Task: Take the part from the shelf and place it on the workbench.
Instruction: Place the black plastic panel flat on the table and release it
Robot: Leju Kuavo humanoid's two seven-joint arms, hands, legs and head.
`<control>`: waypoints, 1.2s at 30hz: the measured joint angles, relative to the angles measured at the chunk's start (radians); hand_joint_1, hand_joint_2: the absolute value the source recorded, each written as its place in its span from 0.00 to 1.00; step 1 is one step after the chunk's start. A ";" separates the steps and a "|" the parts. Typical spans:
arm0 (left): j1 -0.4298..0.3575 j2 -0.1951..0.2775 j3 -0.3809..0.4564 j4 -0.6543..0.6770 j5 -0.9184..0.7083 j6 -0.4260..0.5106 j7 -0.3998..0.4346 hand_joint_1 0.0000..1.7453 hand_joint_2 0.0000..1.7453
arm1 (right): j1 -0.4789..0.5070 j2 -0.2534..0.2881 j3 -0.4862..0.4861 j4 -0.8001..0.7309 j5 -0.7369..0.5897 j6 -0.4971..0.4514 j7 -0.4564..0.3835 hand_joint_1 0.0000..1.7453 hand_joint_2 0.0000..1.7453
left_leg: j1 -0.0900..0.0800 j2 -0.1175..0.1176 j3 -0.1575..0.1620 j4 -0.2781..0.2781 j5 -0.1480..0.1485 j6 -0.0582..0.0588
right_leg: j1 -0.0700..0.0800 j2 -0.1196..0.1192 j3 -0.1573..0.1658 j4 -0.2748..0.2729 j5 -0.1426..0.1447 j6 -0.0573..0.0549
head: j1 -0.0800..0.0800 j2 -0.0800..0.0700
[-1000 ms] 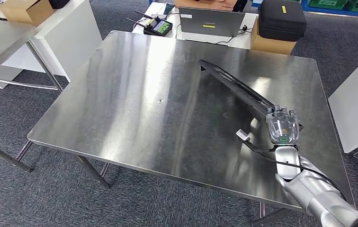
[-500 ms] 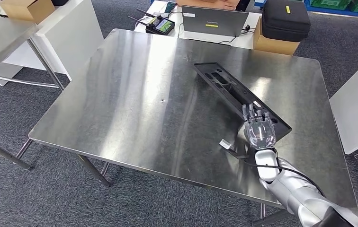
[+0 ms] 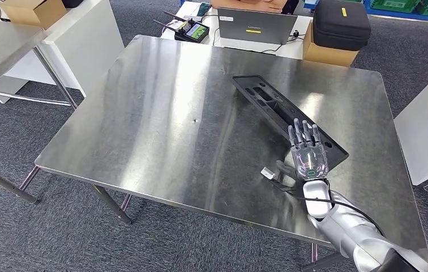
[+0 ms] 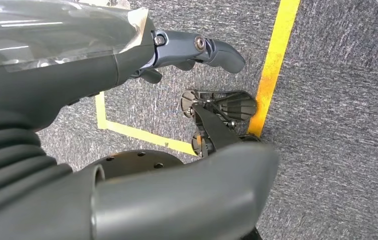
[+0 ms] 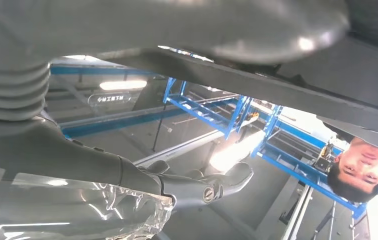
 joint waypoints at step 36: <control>0.016 -0.002 0.079 -0.006 -0.020 0.105 -0.084 0.00 0.00 | 0.780 0.351 -0.786 -1.281 -1.175 0.256 -1.279 0.00 0.00 | 0.002 -0.007 0.000 -0.001 -0.007 -0.008 | 0.002 -0.005 0.001 0.000 -0.009 -0.005 | 0.003 0.000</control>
